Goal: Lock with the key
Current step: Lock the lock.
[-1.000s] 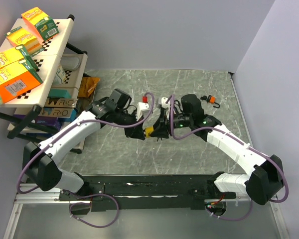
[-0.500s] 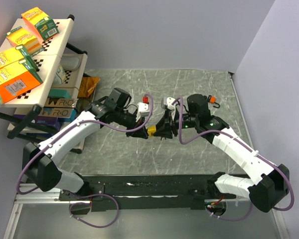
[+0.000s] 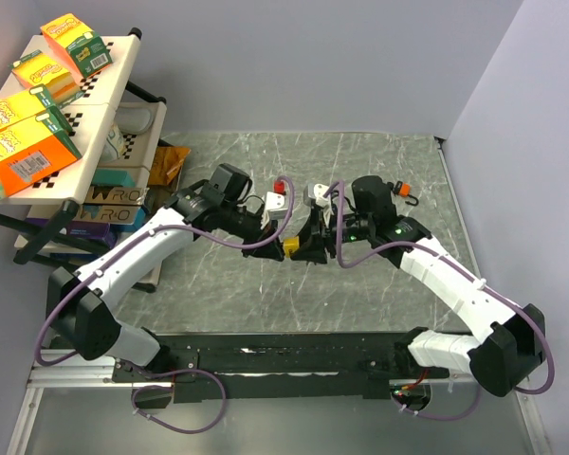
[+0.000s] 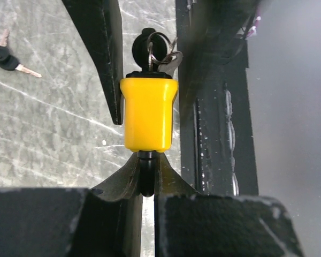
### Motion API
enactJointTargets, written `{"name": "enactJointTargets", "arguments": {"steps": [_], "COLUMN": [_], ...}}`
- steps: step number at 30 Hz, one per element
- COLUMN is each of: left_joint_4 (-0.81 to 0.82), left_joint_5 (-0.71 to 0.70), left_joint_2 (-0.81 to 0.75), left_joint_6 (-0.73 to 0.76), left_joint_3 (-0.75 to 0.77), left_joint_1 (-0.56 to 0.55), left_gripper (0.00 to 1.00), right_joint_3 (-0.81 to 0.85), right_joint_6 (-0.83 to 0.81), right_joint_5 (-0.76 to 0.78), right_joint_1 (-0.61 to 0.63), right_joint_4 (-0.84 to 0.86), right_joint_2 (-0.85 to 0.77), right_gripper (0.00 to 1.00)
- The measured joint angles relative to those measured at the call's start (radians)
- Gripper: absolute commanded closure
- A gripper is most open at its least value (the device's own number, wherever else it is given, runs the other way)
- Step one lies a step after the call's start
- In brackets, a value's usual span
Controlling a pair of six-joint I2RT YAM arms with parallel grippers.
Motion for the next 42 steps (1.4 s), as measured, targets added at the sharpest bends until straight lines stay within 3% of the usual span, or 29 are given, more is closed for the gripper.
{"name": "enactJointTargets", "arguments": {"steps": [5, 6, 7, 10, 12, 13, 16, 21, 25, 30, 36, 42], "left_joint_4": [-0.008, -0.008, -0.008, 0.002, 0.031, 0.042, 0.122, 0.301, 0.426, 0.529, 0.645, 0.771], "left_joint_5": [0.004, 0.004, 0.003, -0.005, -0.010, -0.010, 0.000, -0.018, -0.076, -0.146, -0.220, -0.198], "left_joint_2": [0.000, 0.000, 0.000, 0.000, 0.000, 0.000, -0.002, -0.031, -0.087, -0.122, -0.074, -0.031], "left_joint_6": [0.003, 0.003, 0.003, -0.001, -0.020, -0.033, -0.132, -0.343, -0.427, -0.591, -1.037, -1.315], "left_joint_3": [0.002, 0.002, 0.002, 0.002, 0.004, 0.005, 0.002, -0.027, -0.051, -0.047, -0.033, -0.031], "left_joint_1": [-0.003, -0.003, -0.003, -0.002, 0.009, 0.018, 0.089, 0.205, 0.207, 0.202, 0.206, 0.220], "left_gripper": [0.97, 0.91, 0.70, 0.40, 0.34, 0.17, 0.10, 0.06, 0.01, 0.04, 0.04, 0.04], "right_joint_3": [0.002, 0.002, 0.002, 0.001, -0.001, -0.002, -0.003, -0.003, -0.004, -0.040, -0.056, -0.056], "right_joint_6": [-0.004, -0.003, -0.003, 0.016, 0.057, 0.093, 0.222, 0.442, 0.587, 0.695, 0.623, 0.450], "right_joint_5": [0.007, 0.007, 0.007, 0.010, 0.012, 0.009, 0.011, 0.037, 0.050, 0.106, 0.327, 0.531], "right_joint_1": [-0.002, -0.002, -0.002, -0.004, -0.013, -0.029, -0.122, -0.245, -0.248, -0.243, -0.176, -0.051], "right_joint_4": [-0.005, -0.005, -0.005, 0.000, 0.016, 0.034, 0.123, 0.299, 0.393, 0.514, 0.566, 0.661], "right_joint_2": [0.001, 0.001, 0.001, 0.001, 0.001, 0.001, 0.002, 0.023, 0.048, 0.045, 0.013, -0.005], "right_gripper": [1.00, 1.00, 1.00, 1.00, 1.00, 1.00, 1.00, 1.00, 1.00, 1.00, 1.00, 1.00]}}
